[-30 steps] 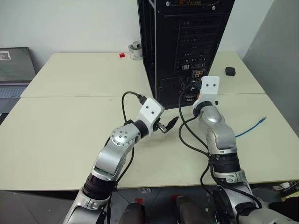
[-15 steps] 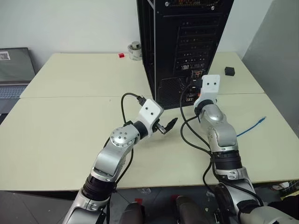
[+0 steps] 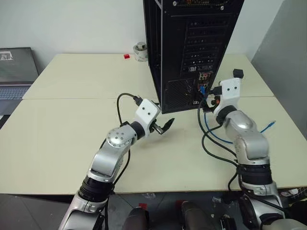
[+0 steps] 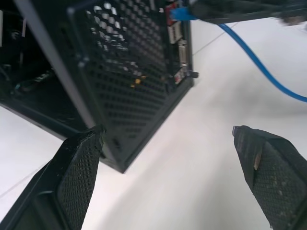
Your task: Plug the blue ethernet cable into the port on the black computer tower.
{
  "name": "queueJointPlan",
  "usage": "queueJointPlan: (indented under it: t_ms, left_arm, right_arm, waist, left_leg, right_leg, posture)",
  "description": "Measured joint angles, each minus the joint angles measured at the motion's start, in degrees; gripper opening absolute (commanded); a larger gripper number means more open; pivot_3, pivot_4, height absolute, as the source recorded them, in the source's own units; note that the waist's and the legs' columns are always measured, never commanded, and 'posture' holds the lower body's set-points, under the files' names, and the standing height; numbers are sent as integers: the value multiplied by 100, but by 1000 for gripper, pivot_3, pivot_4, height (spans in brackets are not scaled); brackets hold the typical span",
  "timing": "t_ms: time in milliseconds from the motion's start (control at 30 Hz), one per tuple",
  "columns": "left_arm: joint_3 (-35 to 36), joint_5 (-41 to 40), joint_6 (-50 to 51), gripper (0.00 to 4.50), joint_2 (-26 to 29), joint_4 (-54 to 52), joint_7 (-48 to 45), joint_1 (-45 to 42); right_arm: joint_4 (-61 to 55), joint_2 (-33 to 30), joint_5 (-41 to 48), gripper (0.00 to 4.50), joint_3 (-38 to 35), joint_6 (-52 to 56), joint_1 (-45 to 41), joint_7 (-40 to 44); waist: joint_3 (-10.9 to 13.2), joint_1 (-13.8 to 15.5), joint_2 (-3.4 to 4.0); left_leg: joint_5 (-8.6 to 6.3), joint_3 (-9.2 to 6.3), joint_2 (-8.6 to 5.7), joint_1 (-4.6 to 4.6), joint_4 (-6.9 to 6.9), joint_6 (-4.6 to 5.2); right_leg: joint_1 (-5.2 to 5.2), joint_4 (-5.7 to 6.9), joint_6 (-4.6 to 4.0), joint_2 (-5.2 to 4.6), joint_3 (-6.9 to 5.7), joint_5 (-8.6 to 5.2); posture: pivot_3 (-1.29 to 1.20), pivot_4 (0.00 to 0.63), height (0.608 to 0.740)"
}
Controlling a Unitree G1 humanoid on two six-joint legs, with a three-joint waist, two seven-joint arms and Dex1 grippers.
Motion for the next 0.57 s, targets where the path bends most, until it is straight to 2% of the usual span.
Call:
queueJointPlan:
  t_ms: [133,233,300,567]
  left_arm:
    - [69,65,-76,4500,270,218,-147,-112]
    - [269,-79,-180,4500,423,538,-437,-313]
    - [411,-101,-238,4500,550,714,-605,-446]
    - [653,-424,-294,4500,892,1180,-1279,-813]
  right_arm:
    - [-358,-746,335,4492,-191,234,193,730]
    - [-647,-1466,951,4492,-338,352,462,1789]
    - [-695,-1764,1229,4492,-507,357,543,2212]
    - [-698,-2495,1790,4492,-883,354,637,3039]
  waist:
    - [1,22,-2]
    - [5,41,-5]
    - [5,35,-5]
    - [9,51,-10]
  left_leg:
    - [0,1,-1,0,1,0]
    - [0,2,0,-3,1,1]
    - [0,2,0,0,1,1]
    - [0,2,3,-3,2,1]
  right_leg:
    - [1,-4,1,-1,-2,0]
    - [1,-6,1,5,-10,0]
    - [1,-3,1,7,-9,0]
    - [2,-6,1,4,-8,-1]
  posture:
    - [0,150,740]
    - [0,150,740]
    - [0,150,740]
    - [0,150,740]
